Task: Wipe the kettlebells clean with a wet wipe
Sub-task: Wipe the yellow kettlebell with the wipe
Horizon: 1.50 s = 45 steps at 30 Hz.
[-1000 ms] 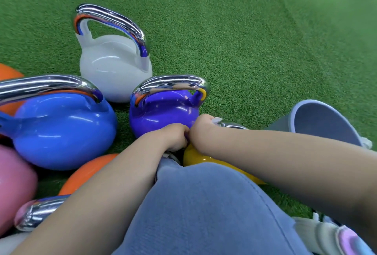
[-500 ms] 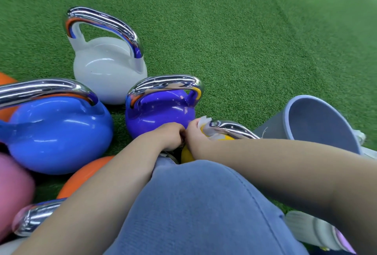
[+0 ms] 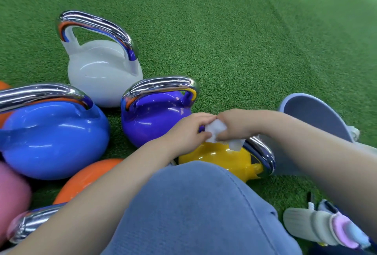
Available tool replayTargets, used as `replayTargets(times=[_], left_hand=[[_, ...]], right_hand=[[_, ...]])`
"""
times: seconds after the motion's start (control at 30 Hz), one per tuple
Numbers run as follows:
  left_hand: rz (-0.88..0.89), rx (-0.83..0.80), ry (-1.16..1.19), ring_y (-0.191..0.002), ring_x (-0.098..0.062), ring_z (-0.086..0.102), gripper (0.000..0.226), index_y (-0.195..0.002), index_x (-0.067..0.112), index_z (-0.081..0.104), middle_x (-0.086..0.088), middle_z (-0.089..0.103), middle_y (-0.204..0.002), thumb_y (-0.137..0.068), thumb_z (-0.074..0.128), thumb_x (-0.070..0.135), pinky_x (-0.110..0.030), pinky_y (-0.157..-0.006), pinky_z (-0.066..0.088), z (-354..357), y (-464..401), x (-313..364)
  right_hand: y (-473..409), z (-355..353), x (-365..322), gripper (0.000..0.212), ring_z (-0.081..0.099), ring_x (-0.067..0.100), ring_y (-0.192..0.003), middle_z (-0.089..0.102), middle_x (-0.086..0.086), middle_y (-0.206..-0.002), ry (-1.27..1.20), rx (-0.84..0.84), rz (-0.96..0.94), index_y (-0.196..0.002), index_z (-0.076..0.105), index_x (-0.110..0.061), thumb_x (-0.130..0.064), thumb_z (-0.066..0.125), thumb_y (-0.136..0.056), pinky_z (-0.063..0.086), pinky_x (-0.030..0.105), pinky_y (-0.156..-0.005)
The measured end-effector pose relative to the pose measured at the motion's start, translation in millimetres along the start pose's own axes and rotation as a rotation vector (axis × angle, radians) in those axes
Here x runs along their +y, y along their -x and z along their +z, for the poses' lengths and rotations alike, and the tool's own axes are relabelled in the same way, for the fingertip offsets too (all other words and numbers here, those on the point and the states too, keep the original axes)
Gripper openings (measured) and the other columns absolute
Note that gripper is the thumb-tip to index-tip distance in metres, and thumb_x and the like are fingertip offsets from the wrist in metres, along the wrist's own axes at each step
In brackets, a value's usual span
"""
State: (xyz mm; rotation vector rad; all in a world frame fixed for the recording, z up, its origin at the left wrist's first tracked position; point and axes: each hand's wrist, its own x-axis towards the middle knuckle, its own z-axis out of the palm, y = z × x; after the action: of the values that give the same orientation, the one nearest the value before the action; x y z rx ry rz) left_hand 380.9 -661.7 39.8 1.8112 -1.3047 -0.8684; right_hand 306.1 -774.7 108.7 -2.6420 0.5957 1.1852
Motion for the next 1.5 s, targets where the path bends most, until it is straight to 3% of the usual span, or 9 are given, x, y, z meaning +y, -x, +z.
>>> replayTargets(times=[0.13,0.4,0.63,0.8,1.0,1.13,1.27,1.37,1.5], left_hand=[[0.04,0.091,-0.1,-0.134,-0.014,0.034,0.033,-0.124,0.006,0.058,-0.002,0.035,-0.148,-0.093,0.046,0.008,-0.01,-0.1,0.019,-3.4,-3.6,6.8],[-0.018,-0.12,0.059,-0.131,-0.017,0.042,0.079,-0.143,0.011,0.027,-0.007,0.039,-0.144,-0.076,0.068,-0.002,-0.028,-0.108,0.034,-9.8,-18.0,9.4],[0.015,-0.1,-0.189,-0.087,-0.022,0.06,0.023,-0.099,0.011,0.063,-0.006,0.068,-0.091,-0.076,0.068,0.01,-0.036,-0.077,0.045,3.9,-28.4,-21.1],[-0.208,-0.086,0.088,-0.086,-0.012,0.05,0.034,-0.1,0.009,0.061,-0.008,0.064,-0.096,-0.071,0.077,0.002,-0.016,-0.071,0.044,22.0,-26.7,-42.3],[0.031,-0.071,-0.019,-0.088,-0.001,0.058,0.031,-0.098,0.015,0.066,0.008,0.062,-0.093,-0.069,0.068,0.025,-0.011,-0.075,0.041,22.1,-36.3,-14.5],[0.133,-0.219,-0.427,-0.083,-0.026,0.057,0.019,-0.07,0.023,0.043,0.005,0.051,-0.072,-0.077,0.06,0.03,-0.031,-0.061,0.029,13.7,-42.7,20.9],[0.384,-0.299,-0.886,-0.081,-0.018,0.053,0.011,-0.091,0.031,0.029,0.005,0.052,-0.085,-0.093,0.04,0.029,-0.03,-0.06,0.031,21.1,-45.9,54.4],[0.385,-0.25,-0.933,-0.086,-0.023,0.058,0.007,-0.091,0.031,0.031,0.003,0.056,-0.089,-0.093,0.038,0.03,-0.031,-0.057,0.03,26.1,-44.9,53.4],[0.48,-0.059,-0.787,-0.05,-0.021,0.056,0.01,-0.067,0.022,0.044,0.005,0.052,-0.057,-0.072,0.043,0.03,-0.021,-0.039,0.009,25.7,-44.0,35.8]], right_hand=[[-1.8,18.3,6.8,0.021,0.051,0.027,-0.079,0.056,0.001,-0.078,-0.132,0.149,0.033,-0.083,0.047,-0.015,-0.034,0.056,-0.085,0.035,0.028,-0.063],[-14.0,6.0,9.8,0.074,0.055,0.019,-0.106,0.055,0.003,-0.12,-0.218,0.046,-0.052,-0.13,0.042,-0.008,-0.043,0.074,-0.073,0.04,0.023,-0.079],[7.4,51.0,79.0,0.054,0.052,0.013,-0.12,0.057,-0.003,-0.129,-1.138,0.063,-0.077,-0.116,0.058,-0.029,-0.06,0.022,-0.089,0.036,0.037,-0.107],[2.3,95.1,97.2,0.052,0.038,0.015,-0.133,0.042,-0.007,-0.144,-1.182,0.089,0.047,-0.104,0.063,-0.046,-0.07,0.022,-0.084,0.024,0.044,-0.114],[2.1,98.6,100.2,0.054,0.037,0.014,-0.132,0.041,-0.008,-0.144,-1.281,0.074,0.002,-0.111,0.064,-0.042,-0.068,0.025,-0.085,0.025,0.036,-0.112],[5.2,98.2,99.2,0.047,0.041,0.01,-0.125,0.044,-0.007,-0.141,-1.273,0.115,-0.002,-0.118,0.06,-0.036,-0.056,0.024,-0.094,0.027,0.029,-0.107],[3.9,100.8,96.8,0.038,0.047,0.014,-0.123,0.053,-0.005,-0.134,-1.324,0.145,0.004,-0.095,0.065,-0.042,-0.056,0.029,-0.094,0.029,0.041,-0.112],[1.7,110.4,95.6,0.042,0.053,0.015,-0.117,0.061,-0.003,-0.123,-1.361,0.301,0.003,-0.089,0.07,-0.036,-0.053,0.032,-0.095,0.034,0.043,-0.109],[22.9,117.5,92.9,0.046,0.064,0.018,-0.102,0.071,0.007,-0.1,-1.557,0.47,-0.052,-0.084,0.07,-0.014,-0.042,0.036,-0.098,0.045,0.038,-0.099]])
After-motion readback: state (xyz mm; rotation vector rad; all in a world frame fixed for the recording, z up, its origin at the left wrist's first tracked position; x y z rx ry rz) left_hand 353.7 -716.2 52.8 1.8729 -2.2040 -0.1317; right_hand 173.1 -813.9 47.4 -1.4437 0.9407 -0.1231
